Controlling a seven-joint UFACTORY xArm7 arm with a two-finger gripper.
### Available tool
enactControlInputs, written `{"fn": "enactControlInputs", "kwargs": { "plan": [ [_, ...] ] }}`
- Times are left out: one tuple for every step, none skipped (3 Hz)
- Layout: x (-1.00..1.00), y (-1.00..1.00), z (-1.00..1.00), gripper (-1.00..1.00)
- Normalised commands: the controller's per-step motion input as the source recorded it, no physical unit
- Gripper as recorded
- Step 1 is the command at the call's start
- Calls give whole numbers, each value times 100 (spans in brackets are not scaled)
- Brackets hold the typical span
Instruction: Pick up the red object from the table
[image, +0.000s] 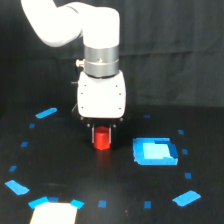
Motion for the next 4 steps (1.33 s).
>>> {"fn": "enactControlInputs", "kwargs": {
  "plan": [
    [-36, -27, 100, -82],
    [-31, 100, 100, -100],
    [-39, 99, 100, -80],
    [-49, 91, 100, -100]
  ]
}}
